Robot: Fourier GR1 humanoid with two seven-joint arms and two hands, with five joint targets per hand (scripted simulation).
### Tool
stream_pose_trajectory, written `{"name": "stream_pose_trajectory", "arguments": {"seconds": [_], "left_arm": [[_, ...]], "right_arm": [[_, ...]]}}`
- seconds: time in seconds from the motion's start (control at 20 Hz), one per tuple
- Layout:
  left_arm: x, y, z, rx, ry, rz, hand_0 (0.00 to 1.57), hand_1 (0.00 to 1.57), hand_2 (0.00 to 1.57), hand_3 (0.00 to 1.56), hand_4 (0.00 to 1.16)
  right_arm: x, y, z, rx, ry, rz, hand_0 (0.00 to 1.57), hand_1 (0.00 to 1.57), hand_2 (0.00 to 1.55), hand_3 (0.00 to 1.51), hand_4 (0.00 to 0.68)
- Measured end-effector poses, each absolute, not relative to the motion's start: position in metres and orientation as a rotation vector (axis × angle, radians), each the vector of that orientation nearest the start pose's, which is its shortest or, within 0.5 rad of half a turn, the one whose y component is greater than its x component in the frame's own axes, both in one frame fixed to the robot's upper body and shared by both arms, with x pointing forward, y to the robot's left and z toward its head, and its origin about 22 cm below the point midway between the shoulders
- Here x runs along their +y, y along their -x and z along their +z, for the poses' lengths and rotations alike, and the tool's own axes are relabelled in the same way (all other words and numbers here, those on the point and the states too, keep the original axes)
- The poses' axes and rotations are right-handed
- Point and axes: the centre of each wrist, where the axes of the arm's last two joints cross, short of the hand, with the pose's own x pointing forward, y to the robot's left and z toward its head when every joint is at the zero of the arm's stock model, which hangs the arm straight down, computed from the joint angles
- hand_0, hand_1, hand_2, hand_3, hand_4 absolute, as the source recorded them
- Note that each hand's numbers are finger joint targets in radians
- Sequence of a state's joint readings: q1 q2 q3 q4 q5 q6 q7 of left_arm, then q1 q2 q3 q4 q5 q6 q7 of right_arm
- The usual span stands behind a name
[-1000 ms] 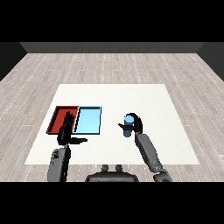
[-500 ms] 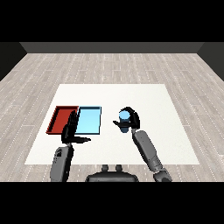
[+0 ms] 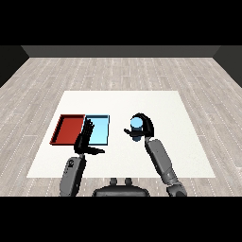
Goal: Pick the blue can and put it in the blue box
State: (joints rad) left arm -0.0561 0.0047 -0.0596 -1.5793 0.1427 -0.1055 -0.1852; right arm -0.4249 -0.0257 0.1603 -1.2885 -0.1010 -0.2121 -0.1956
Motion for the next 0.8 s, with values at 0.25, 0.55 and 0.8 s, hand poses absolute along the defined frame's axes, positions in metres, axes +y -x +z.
{"name": "stream_pose_trajectory", "arguments": {"seconds": [0.25, 0.55, 0.8], "left_arm": [[0.19, -0.255, 0.016, -1.773, 0.342, -0.019, 0.0, 0.0, 0.0, 0.0, 0.0], [0.167, -0.264, 0.017, -1.72, 0.366, -0.048, 0.0, 0.0, 0.0, 0.0, 0.0], [0.15, -0.274, 0.012, -1.691, 0.347, -0.074, 0.0, 0.0, 0.0, 0.0, 0.0]], "right_arm": [[-0.148, -0.323, 0.047, -1.867, -0.124, 0.082, 1.48, 1.48, 1.47, 1.44, 0.63], [-0.143, -0.319, 0.048, -1.865, -0.145, 0.101, 1.45, 1.45, 1.46, 1.43, 0.608], [-0.132, -0.327, 0.051, -1.875, -0.156, 0.127, 1.43, 1.43, 1.45, 1.44, 0.607]]}}
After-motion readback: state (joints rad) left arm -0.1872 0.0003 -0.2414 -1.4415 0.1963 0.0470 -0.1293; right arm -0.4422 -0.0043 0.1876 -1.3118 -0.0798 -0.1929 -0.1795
